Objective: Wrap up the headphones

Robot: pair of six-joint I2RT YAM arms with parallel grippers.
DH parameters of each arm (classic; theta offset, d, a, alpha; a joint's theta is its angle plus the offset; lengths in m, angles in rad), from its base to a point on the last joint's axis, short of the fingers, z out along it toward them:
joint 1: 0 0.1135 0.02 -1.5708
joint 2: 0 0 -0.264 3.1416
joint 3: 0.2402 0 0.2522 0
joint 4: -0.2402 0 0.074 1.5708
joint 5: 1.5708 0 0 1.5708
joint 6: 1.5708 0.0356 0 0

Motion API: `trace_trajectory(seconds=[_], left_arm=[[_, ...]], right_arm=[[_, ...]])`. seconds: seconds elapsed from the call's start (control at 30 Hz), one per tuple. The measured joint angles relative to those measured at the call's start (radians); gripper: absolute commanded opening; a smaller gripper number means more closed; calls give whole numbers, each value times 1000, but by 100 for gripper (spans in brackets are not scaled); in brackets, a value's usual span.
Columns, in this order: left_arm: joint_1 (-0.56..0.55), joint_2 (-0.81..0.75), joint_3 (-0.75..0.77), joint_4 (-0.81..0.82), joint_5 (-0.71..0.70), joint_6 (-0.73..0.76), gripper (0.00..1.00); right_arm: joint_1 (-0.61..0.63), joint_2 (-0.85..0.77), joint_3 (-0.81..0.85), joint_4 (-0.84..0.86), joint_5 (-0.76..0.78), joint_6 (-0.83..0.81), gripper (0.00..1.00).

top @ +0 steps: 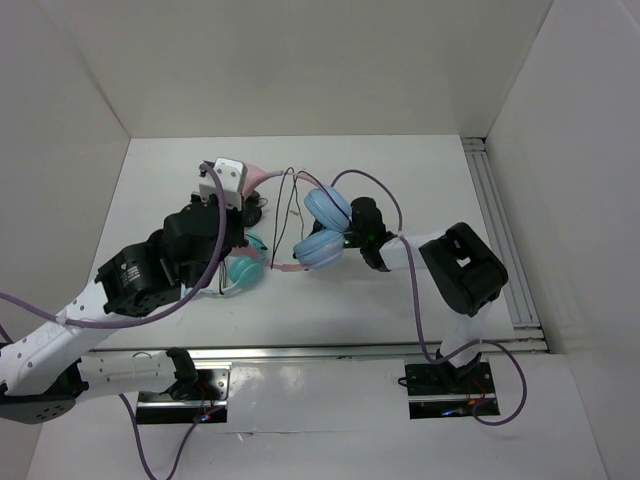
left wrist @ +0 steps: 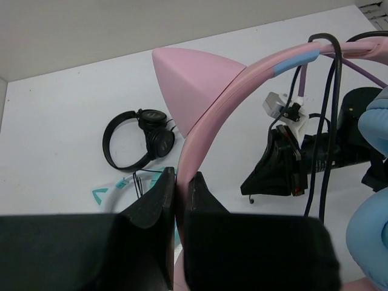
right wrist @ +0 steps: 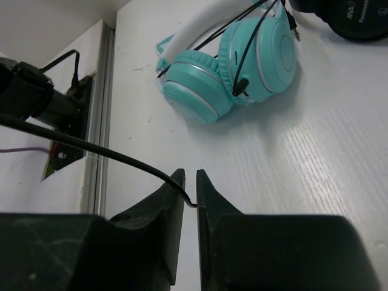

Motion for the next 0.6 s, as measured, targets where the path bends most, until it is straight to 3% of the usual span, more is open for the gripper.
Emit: trace_trajectory(seconds=[0.13,0.4,0.53,0.6], left_arm=[[0,0,0,-24,-39,-32,0],[12,18,21,-111,-129,-156,0],[94,100,68,-121,-132,-222,0],[193,165,96,-97,-46,-234,0]], right_arm=[[0,22,-25,73,17,32,0],[16,3,-124,186,107,92,0],[78,-79,-167,170,185,95,0],[120,-142,-184,138,217,83,0]])
